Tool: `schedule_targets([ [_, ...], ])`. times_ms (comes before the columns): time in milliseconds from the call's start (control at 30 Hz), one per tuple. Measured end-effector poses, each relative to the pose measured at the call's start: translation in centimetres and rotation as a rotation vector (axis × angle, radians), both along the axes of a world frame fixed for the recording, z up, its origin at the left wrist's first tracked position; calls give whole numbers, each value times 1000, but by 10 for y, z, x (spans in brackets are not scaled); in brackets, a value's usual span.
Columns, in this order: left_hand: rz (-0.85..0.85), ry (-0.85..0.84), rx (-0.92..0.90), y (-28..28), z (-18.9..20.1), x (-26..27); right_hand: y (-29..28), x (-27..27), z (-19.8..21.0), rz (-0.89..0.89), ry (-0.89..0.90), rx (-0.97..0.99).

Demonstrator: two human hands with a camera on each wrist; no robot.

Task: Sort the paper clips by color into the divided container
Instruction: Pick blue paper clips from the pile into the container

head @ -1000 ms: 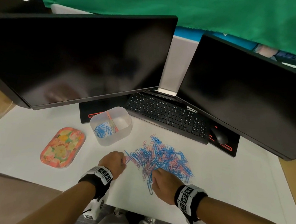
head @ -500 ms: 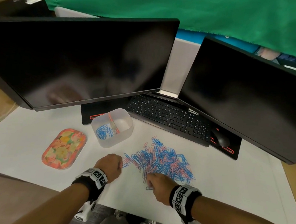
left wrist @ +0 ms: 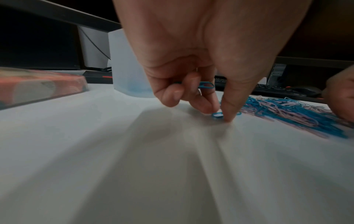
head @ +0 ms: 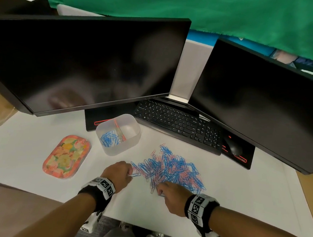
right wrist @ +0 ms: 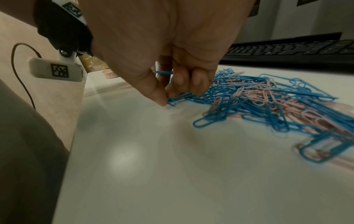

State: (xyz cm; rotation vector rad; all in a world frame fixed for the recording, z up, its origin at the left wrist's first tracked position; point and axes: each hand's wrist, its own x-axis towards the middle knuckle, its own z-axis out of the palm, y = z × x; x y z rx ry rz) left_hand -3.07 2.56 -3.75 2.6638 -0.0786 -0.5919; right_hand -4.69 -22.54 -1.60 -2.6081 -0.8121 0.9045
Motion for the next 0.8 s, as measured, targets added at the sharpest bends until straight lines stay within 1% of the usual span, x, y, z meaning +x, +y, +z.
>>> schedule_targets([
  [167,-1,39,-8,-6,4,4,0,5,2,-19,9,34],
  [300,52,97,-75,-6,14,5,3,11,6,-111,57,129],
  [400,55,91,-164,-5,19,7,11,19,13,-227,101,215],
  [567,94,103,-272,2,22,10,28,39,24,-491,295,351],
  [633,164,127,-397,3,28,12,36,47,29,-588,400,413],
  [700,328,203,-607,4,37,17,45,56,37,-645,501,471],
  [800,597,276,-918,10,54,22,59,69,51,-658,560,516],
])
